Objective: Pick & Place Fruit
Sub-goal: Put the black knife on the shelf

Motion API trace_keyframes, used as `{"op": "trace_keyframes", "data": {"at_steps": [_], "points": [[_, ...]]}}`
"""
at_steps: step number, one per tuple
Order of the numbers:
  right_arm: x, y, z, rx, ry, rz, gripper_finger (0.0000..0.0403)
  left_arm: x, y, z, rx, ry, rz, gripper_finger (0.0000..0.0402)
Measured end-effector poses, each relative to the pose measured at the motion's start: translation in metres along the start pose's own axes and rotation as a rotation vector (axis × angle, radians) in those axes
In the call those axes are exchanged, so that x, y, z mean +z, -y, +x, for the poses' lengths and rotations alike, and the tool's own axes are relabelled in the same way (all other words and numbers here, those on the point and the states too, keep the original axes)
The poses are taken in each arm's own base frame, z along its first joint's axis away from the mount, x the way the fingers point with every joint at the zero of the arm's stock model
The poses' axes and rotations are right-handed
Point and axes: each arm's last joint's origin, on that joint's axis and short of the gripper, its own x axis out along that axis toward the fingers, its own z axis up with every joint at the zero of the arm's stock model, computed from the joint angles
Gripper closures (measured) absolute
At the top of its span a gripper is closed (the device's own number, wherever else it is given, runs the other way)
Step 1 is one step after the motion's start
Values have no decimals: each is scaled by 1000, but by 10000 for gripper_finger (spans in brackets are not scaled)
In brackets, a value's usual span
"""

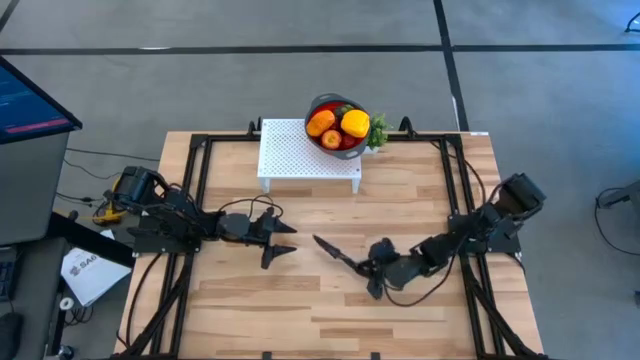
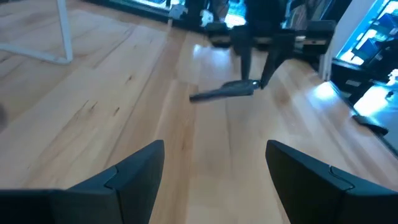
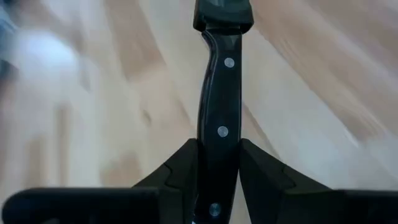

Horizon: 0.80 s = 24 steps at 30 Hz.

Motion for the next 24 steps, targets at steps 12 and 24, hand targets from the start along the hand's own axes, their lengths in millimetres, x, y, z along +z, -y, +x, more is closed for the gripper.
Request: {"op": "trace_keyframes", "data": {"at_steps": [12,24], "points": [[62,5,15,235,751,-151,310,30,12,10,2,223,-4,128],[120,4,46,447,941,-359,310,89,36,34,5,494,176,128]]}}
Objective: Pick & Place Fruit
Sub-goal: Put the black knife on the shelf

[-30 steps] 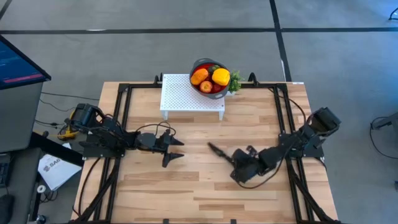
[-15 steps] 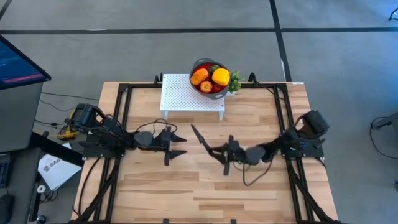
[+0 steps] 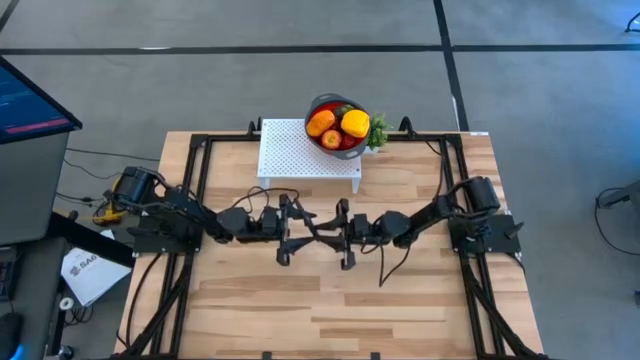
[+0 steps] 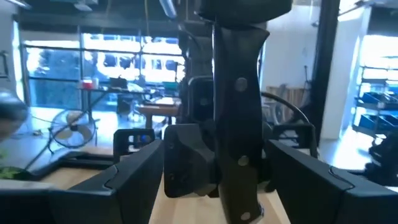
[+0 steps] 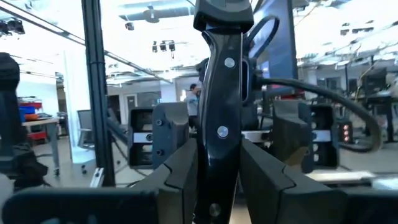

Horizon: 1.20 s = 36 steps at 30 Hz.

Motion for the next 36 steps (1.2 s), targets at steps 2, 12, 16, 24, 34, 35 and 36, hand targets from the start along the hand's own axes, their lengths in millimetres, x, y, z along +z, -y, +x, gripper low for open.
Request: {"op": "trace_keyframes", "data": {"at_steps": [2,12,16,24,34,35,36], "points": [[2,2,1,-1,8,-18,309,2,-1,0,13,18,-3,128],[3,7,1,-6,8,-27,309,11,-2,0,25,109,-26,128],[3,7,1,-8,9,-26,309,11,-3,0,50,109,-29,128],[3,13,1,-51,11,-31,309,11,-3,0,58,111,-55,168],[-1,26,2,-87,-44,-38,309,11,-3,-1,67,115,-41,289],[-2,27,2,-90,-53,-36,307,11,-3,-1,68,114,-36,302],[-3,28,2,-91,-63,-39,304,11,-3,-1,69,112,-33,313]]}}
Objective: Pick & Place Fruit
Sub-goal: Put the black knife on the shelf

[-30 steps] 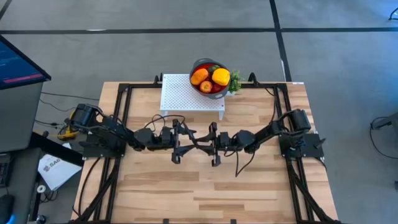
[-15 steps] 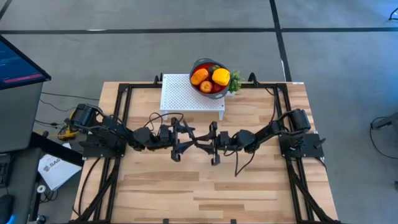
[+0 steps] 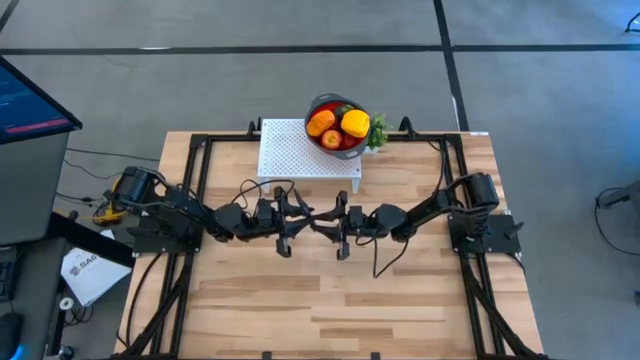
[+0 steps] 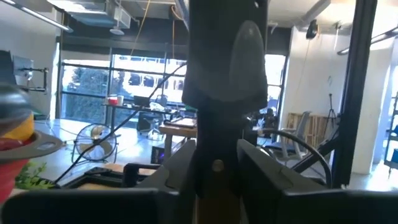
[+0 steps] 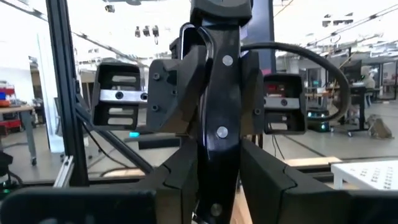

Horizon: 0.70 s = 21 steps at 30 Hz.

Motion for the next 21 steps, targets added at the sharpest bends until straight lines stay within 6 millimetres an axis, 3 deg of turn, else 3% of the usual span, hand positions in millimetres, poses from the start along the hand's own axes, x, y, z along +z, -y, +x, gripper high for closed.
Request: {"op": "trace_keyframes", "data": {"at_steps": [14,21], "points": [[-16,16,-1,-70,-185,-25,180,-10,-3,-1,84,-136,104,312],[5,17,-10,-281,-419,-141,161,18,-9,-12,204,-282,178,314]]}}
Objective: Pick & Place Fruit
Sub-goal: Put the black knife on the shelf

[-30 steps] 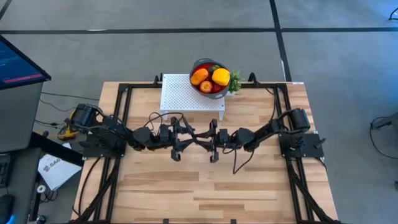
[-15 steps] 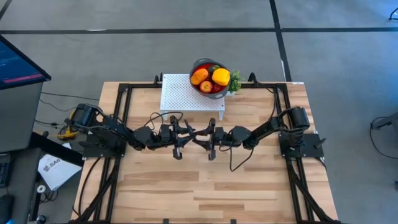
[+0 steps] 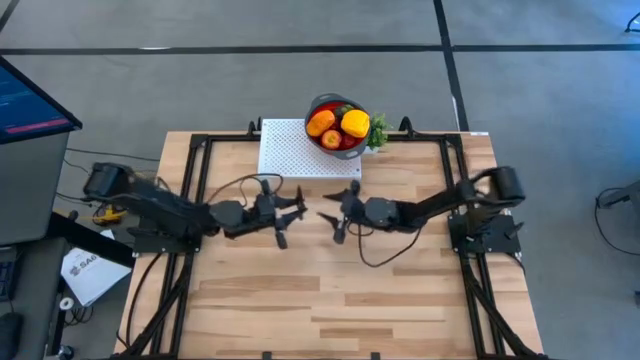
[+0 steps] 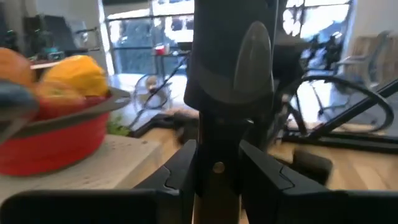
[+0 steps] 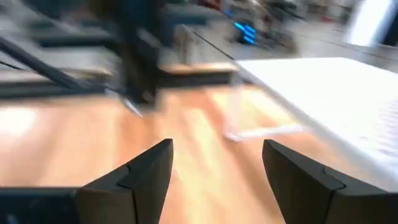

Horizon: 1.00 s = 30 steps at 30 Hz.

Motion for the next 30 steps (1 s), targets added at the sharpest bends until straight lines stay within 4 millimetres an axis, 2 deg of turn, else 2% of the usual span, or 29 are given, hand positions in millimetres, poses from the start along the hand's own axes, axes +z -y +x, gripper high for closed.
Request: {"op": "trace_keyframes", "data": {"at_steps": [6,10,14,17,21,26,30], "points": [[28,4,-38,-142,-167,-108,178,23,-20,-23,79,-131,-13,313],[39,13,-66,-161,-283,-23,193,34,-43,-29,169,-324,-93,313],[35,22,-92,-149,-473,101,210,42,-66,-26,230,-512,-182,313],[26,22,-103,-166,-589,108,224,49,-85,-15,255,-601,-248,313],[19,14,-102,-206,-596,94,242,61,-110,6,291,-669,-310,313],[5,-2,-85,-182,-573,86,260,77,-146,36,346,-712,-318,312],[-11,-11,-75,-173,-596,55,272,83,-174,52,433,-768,-349,311]]}}
